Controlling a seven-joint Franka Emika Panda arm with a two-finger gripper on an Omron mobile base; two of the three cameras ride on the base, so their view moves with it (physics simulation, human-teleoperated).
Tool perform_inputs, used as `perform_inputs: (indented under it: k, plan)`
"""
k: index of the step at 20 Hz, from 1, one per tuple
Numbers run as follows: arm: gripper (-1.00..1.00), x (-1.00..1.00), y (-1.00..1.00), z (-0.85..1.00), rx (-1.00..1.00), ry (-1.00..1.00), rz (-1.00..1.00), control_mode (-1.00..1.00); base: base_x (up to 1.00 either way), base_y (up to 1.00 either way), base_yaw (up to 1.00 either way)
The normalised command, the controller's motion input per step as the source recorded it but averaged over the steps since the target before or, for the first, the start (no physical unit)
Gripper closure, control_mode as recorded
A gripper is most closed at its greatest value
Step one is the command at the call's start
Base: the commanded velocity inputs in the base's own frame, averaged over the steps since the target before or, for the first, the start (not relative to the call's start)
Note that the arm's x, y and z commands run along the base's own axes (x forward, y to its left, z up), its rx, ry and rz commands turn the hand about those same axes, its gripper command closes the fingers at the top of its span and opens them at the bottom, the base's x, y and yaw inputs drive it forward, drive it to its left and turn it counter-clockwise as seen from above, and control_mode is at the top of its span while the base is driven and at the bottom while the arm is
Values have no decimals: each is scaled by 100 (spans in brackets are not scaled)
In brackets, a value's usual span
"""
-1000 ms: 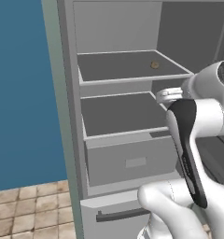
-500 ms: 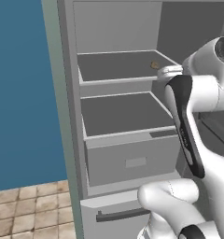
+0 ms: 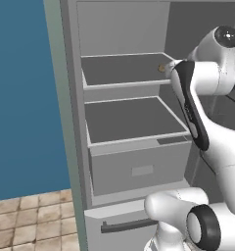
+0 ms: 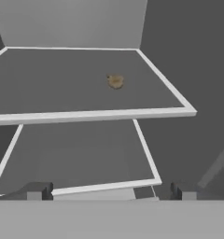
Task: Grab the onion and garlic from the fridge, place them in the blender, close the lid, and turn on the blender to create a marinade.
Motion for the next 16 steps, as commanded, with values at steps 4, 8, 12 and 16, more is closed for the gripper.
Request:
perform_inputs:
  k: [4,8,12,16]
  plan:
    - [-100,64,-16,-1,0,11,0,-100,0,0,0]
    - [-100,60,-6,-4,0,11,0,-100,0,0,0]
    - [-100,50,0,-13,0,9,0,-100,0,0,0]
    - [-100,46,0,-16,0,7,0,-100,0,0,0]
